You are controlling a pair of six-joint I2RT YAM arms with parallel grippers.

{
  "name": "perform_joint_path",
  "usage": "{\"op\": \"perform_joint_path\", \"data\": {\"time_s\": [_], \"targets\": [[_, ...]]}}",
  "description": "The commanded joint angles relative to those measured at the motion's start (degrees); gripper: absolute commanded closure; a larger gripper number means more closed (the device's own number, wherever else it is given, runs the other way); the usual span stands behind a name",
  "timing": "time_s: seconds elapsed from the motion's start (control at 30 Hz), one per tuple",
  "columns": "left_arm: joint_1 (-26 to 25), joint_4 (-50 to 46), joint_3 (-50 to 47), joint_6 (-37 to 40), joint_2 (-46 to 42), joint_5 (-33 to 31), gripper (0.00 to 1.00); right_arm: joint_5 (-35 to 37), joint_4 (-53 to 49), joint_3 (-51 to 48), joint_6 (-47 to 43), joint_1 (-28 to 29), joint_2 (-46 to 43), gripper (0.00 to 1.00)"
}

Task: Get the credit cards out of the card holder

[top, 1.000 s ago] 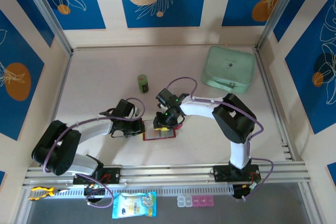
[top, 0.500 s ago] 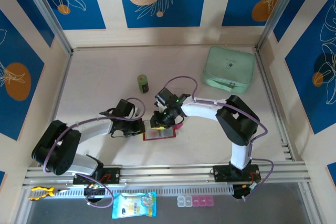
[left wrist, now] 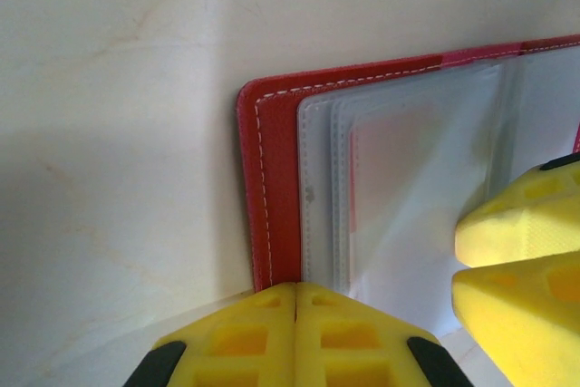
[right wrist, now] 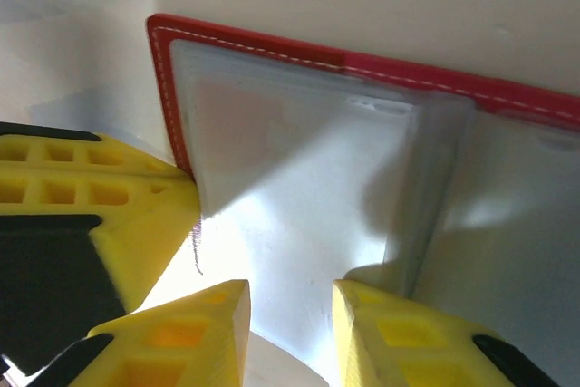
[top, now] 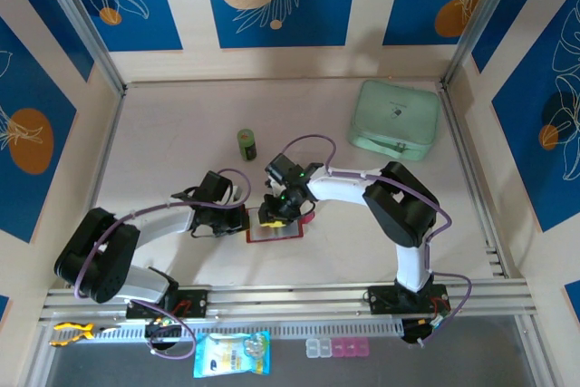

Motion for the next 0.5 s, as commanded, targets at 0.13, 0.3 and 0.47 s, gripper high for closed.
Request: {"op": "perform_joint_path", "data": {"time_s": [0.13,0.3,0.47], "targets": [[0.8,-3.6,0.5,1.2,-0.9,-2.1,0.98,0.0,-1.3,-2.8,-0.1,-1.4,-1.5,0.69],[0.8,-5.5,1.5,0.8,-4.1,-3.2,0.97,-0.3,0.1,-3.8,-0.2,-1.6,-2.2,0.69],[0.9,-6.8,3.0,-0.2,-7.6,-3.3,0.91,-3.7,4.7,-6.2,-1.0,-2.4,-2.8,0.69]]}}
